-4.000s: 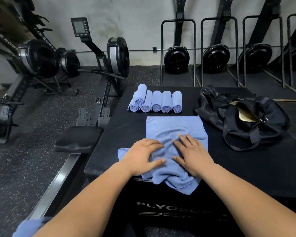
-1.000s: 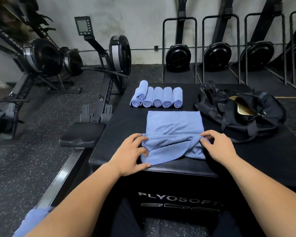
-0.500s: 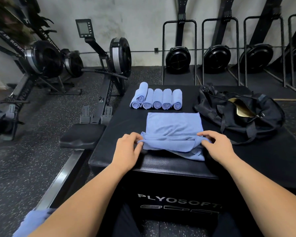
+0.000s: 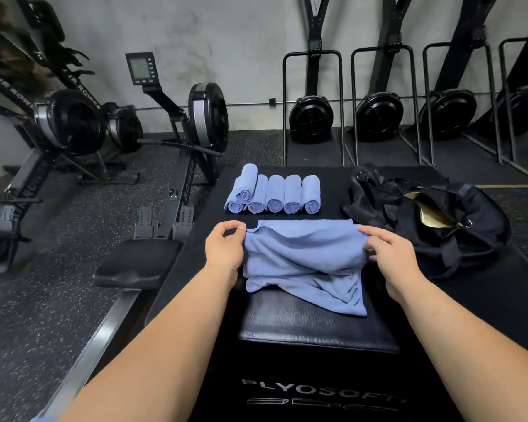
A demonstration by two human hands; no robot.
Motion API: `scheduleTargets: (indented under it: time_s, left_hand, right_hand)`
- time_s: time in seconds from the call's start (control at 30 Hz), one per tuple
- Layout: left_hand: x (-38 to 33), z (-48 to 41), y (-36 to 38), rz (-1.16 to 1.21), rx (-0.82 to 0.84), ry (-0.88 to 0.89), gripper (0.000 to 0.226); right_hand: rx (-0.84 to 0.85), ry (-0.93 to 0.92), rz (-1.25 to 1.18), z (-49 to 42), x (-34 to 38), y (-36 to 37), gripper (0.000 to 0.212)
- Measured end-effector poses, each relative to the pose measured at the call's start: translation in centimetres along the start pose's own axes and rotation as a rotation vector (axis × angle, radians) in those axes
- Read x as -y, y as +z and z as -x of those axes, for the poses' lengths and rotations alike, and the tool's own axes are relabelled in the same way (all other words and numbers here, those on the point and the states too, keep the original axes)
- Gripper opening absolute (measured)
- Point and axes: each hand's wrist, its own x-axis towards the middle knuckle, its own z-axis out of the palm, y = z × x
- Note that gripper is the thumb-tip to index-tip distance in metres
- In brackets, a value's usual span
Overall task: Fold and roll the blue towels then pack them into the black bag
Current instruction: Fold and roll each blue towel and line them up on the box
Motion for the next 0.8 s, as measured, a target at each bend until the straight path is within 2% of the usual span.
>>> scheduleTargets:
  time_s: [0.1,0.2,0.23,0.3,0.37,0.5,0.63,0.8]
  left_hand:
    - [0.4,-0.9,2.0,-0.017,-0.015,-0.009,0.011]
    - [2.0,-1.9,3.2,-0.263,0.062,0.053,0.025]
    - [2.7,-2.2,3.5,-0.351,0.090,0.079,0.026]
    - [3.9,-2.7,3.8,-0.527,0.157,0.121,0.025]
    - [5.1,-3.0,4.0,-0.726,0.239,0.202,0.023]
    - [7.9,-2.9,3.8,-1.077,0.347,0.526,0.032]
    - [9.8,-2.5,3.2,-1.077,0.360,0.482,0.051]
    - [9.5,-1.5,2.1,-1.083,0.395,0.479,0.056]
  right_hand:
    - [0.000,-0.059,0.203,-1.3,0.0,0.8,0.042]
    - [0.143,-0.167,0.587,-2.4,-1.0,1.6,0.015]
    - [0.193,-0.205,0.672,-3.0,-1.7,1.9,0.020]
    - [0.206,-0.185,0.754,-3.7,-2.9,2.5,0.006]
    - [0.210,-0.183,0.841,-4.3,-4.0,3.1,0.031]
    - [0.200,-0.146,1.047,-3.5,-5.6,4.1,0.052]
    - [0.077,-0.283,1.192,-2.2,-7.7,4.6,0.047]
    - [0.051,-0.331,1.222,-1.6,-8.2,4.7,0.046]
